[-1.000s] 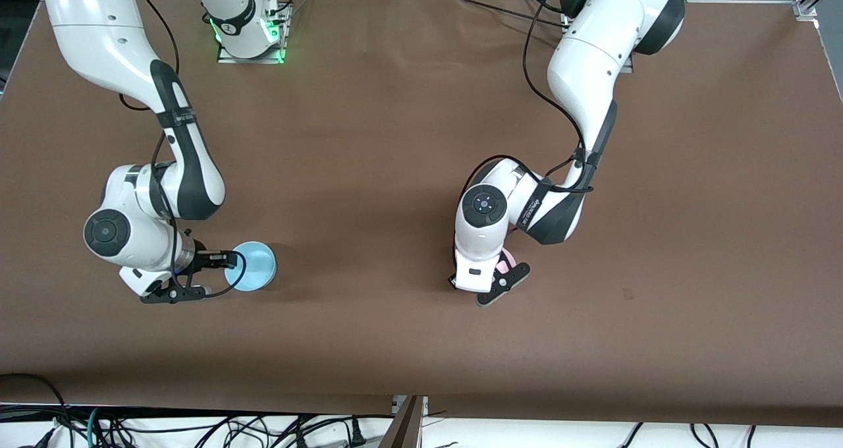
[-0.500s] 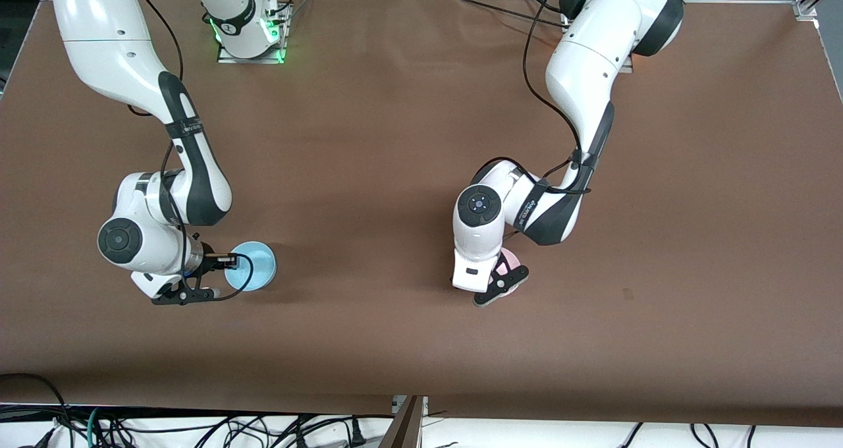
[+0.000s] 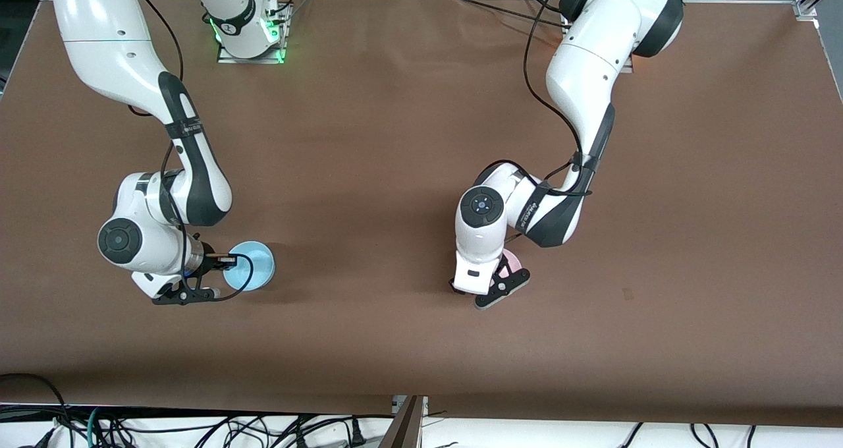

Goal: Stack pink and blue bowls on white bowl
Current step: 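Lower the pink bowl into the white bowl and open the left gripper, then close the right gripper on the blue bowl rim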

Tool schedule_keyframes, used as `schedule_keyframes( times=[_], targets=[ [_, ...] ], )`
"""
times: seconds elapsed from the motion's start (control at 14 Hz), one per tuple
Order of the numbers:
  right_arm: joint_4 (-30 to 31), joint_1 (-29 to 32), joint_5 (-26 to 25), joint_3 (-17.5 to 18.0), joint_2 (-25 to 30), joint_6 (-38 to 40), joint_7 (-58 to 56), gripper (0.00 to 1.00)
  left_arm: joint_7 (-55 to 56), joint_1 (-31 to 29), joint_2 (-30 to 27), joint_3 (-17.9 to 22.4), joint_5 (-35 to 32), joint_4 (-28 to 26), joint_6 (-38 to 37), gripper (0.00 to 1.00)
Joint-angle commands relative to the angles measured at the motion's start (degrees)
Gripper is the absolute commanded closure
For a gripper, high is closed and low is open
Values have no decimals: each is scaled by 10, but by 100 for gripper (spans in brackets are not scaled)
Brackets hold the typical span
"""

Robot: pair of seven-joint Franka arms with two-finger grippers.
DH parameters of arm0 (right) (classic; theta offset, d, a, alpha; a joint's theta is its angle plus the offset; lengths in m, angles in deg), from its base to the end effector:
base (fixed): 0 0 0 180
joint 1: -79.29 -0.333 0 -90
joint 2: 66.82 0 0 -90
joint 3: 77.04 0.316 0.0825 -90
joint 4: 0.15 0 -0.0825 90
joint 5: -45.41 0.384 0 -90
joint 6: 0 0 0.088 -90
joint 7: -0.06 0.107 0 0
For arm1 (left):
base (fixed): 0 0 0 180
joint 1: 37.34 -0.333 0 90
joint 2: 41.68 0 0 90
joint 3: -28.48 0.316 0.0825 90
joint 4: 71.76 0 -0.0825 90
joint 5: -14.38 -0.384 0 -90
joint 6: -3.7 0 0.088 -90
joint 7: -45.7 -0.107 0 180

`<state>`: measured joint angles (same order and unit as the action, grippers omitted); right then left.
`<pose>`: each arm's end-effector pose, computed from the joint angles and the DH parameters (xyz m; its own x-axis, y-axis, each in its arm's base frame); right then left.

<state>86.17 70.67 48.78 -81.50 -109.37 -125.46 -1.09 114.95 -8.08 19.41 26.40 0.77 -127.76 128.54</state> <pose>0.7042 0.0620 0.2224 0.9955 0.0757 -0.0570 0.0762 -0.9971 0.0056 0.6919 -0.3977 0.2189 0.8251 0.5239 0.2113 0.5254 -0.8491 0.0537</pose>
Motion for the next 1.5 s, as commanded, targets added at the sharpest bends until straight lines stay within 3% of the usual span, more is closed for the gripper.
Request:
schedule_keyframes(
  times=[0.0, 0.21, 0.36, 0.79, 0.93, 1.07, 1.43],
  targets=[
    [-26, 3, 9, 3, -10, 12, -7, 100, -25, 1, 10, 15, -17, 2, 28, 5],
    [-41, -1, 9, 4, -9, 35, -5, 100, -34, -12, 28, 26, -15, 3, 84, 6],
    [-57, -3, 9, 4, -9, 54, -3, 100, -31, -12, 27, 26, -15, 3, 86, 15],
    [-71, -8, 15, 8, -2, 85, 15, 100, -32, -10, 28, 26, -17, -1, 81, 20],
    [-92, -12, 26, 13, -2, 113, 37, 100, -82, -18, 7, 25, -13, 3, 10, 28],
    [-115, -24, 26, 14, -2, 145, 76, 100, -174, -24, -25, 25, -9, 9, -102, 29],
    [-154, -68, 31, 28, 1, 194, 215, 100, -211, -37, -91, 18, 24, 10, -185, 26]
  ],
)
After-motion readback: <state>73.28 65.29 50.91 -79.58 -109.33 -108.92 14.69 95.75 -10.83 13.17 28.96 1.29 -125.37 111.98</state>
